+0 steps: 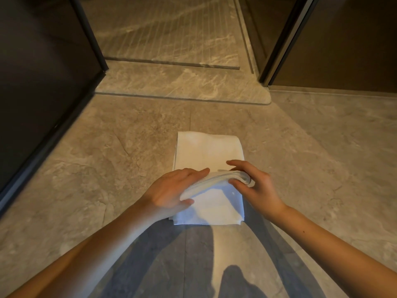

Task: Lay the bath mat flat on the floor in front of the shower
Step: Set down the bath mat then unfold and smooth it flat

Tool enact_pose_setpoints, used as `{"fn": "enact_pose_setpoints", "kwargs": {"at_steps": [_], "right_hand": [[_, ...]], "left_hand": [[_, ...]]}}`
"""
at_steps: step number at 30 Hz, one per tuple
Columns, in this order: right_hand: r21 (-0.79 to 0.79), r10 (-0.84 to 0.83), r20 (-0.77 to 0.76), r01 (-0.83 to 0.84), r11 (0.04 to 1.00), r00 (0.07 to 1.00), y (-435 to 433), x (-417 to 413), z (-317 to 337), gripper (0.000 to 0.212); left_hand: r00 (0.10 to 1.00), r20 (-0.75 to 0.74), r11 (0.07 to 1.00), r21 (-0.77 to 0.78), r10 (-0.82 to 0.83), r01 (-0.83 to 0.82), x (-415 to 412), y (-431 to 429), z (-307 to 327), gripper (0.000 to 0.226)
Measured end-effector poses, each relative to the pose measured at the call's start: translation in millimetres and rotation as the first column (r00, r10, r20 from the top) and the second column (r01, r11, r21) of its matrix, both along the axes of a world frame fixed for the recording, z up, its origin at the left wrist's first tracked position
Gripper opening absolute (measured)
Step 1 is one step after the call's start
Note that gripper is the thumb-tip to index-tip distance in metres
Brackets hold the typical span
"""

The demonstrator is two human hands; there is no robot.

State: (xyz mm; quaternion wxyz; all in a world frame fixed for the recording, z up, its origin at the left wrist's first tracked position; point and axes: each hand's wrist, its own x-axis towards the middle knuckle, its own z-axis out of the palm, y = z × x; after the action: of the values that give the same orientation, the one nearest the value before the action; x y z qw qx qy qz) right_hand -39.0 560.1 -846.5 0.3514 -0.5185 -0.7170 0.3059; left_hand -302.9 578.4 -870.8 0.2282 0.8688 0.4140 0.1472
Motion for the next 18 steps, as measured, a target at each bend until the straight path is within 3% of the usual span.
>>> {"fn": "enact_pose_setpoints", "kwargs": {"at_steps": [2,4,7,10,14,18], "right_hand": [[0.005,-0.046,-0.052,0.046,0.999,0.998,5,-3,6,0.044],[0.021,-0.067,-0.060,0.068,0.997,0.996,8,-5,10,0.041],[0.072,-0.039,-0.047,0.043,0.996,0.998,14,-3,19,0.035],[0.149,0.042,-0.010,-0.040,0.988,0.999,23,3,29,0.029],[0.057,0.093,0.025,-0.094,0.994,0.995,33,12,43,0.035],[-0.145,0.056,0.004,-0.055,0.988,0.998,34,12,50,0.031]], "left_hand": [[0.998,-0.044,0.993,0.105,-0.042,0.046,-2,1,2,0.090],[0.999,0.024,0.994,0.109,-0.028,0.025,-3,5,9,0.091],[0.975,0.219,0.993,0.114,-0.019,-0.006,-4,16,25,0.058],[0.977,0.206,0.981,0.195,-0.052,0.011,-7,27,40,0.035],[0.987,0.155,0.992,0.129,-0.031,0.011,-6,39,51,0.033],[0.950,0.306,0.989,-0.146,0.067,-0.023,-1,44,54,0.028]]}}
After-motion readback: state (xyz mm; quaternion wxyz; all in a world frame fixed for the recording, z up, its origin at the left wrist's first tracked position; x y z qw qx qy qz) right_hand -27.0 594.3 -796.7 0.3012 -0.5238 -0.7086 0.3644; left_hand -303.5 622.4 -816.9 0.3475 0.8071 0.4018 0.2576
